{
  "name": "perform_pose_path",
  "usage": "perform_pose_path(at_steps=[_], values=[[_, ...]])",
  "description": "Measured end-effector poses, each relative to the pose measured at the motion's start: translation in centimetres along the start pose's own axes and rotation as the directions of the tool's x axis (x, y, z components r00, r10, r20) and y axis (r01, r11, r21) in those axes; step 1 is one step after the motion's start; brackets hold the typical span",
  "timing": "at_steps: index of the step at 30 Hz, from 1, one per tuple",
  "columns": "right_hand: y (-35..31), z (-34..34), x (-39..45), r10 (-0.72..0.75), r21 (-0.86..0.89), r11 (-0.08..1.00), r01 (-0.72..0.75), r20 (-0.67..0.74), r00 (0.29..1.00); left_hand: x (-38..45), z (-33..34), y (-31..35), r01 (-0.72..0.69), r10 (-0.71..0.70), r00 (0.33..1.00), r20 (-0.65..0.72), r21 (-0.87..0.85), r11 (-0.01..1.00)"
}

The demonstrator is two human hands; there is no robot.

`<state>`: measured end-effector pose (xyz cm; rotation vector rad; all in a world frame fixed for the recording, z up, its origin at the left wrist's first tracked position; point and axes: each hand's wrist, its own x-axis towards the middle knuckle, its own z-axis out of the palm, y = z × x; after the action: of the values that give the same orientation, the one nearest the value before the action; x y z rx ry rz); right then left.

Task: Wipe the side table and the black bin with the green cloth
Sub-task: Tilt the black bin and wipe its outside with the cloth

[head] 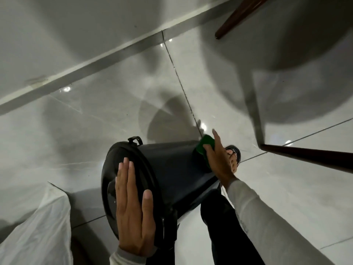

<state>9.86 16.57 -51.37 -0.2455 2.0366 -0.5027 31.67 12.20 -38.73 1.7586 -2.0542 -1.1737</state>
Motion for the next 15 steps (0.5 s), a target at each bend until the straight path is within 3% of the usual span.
perform_pose_path(at_steps=[3,6,8,10,13,15], values=[[-3.9,2.6,-2.7,-0.186,0.049,0.983,0.18,0.202,0.962,0.2,-0.3,-0.3,-0.001,0.001,0.999,-0.036,-0.004,1.0],[-2.8,2.7,-8.8,-0.464,0.216,0.885,0.412,0.352,0.813,0.8,-0.6,-1.2,0.071,-0.066,0.99,-0.124,0.035,0.997],[0.5,1.8,-11.4,-0.537,0.222,0.844,0.489,0.382,0.753,0.9,-0.8,-1.6,0.134,-0.13,0.986,-0.106,0.032,0.99],[2.3,0.8,-10.7,-0.459,0.182,0.888,0.422,0.321,0.828,0.4,-0.8,-1.7,0.161,-0.161,0.985,-0.058,-0.003,0.987],[1.1,1.8,-4.4,-0.229,0.054,0.973,0.225,0.099,0.968,0.0,-0.4,-1.8,0.131,-0.132,0.991,-0.038,-0.025,0.991],[-2.1,3.3,-0.4,-0.078,-0.044,0.995,0.085,0.14,0.987,-0.1,-0.4,-1.9,0.132,-0.132,0.99,-0.043,-0.019,0.991]])
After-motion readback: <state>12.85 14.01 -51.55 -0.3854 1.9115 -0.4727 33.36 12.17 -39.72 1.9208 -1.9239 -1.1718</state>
